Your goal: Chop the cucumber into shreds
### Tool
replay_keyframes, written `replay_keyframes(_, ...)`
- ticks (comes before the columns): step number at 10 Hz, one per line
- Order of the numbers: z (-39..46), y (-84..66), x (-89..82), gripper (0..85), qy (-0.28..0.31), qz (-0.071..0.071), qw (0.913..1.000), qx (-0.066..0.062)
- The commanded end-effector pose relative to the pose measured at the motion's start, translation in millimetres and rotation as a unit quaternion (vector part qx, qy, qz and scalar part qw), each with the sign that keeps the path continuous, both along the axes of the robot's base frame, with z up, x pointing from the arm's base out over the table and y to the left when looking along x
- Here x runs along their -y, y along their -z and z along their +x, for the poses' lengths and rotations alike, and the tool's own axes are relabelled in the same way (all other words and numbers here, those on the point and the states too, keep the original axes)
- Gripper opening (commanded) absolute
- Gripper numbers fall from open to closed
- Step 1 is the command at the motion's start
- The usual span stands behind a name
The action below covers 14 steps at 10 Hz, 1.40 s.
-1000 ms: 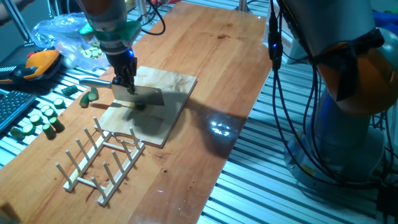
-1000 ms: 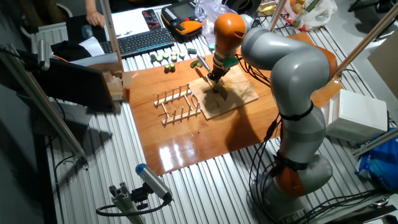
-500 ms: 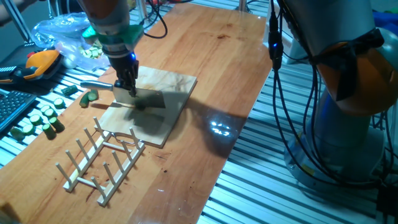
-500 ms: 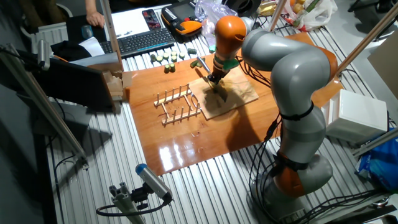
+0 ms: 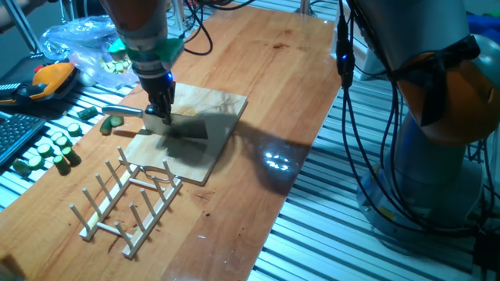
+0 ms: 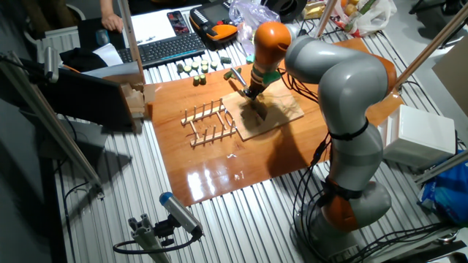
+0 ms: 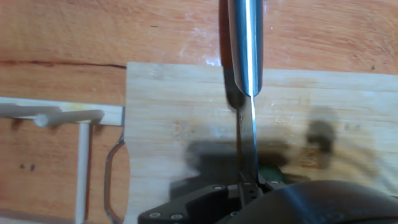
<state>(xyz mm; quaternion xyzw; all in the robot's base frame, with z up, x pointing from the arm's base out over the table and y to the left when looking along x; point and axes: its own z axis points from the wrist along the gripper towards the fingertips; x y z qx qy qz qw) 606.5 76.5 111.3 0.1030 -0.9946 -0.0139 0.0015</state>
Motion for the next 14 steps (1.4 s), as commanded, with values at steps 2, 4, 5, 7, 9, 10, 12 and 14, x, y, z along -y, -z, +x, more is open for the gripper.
replay_keyframes(2, 0.0, -11.1, 2.6, 0.0, 0.0, -0.01, 1.0, 0.0)
replay_keyframes(4, 0.9, -10.1, 5.2, 0.0, -0.001, -0.014, 0.9999, 0.003)
replay_keyframes(5, 0.5, -8.8, 6.6, 0.0, -0.001, -0.014, 0.9999, 0.004)
replay_keyframes(7, 0.6, -6.9, 8.0, 0.0, -0.003, -0.014, 0.9999, 0.005)
replay_keyframes(9, 0.2, -2.6, 10.9, 0.0, -0.005, -0.014, 0.9999, 0.009)
replay_keyframes(10, -0.1, 0.4, 12.6, 0.0, -0.006, -0.011, 0.9999, 0.009)
replay_keyframes(12, -0.7, 8.2, 13.2, 0.0, -0.006, -0.006, 0.9999, 0.011)
replay_keyframes(14, -1.6, 18.4, 10.7, 0.0, -0.003, -0.001, 0.9999, 0.015)
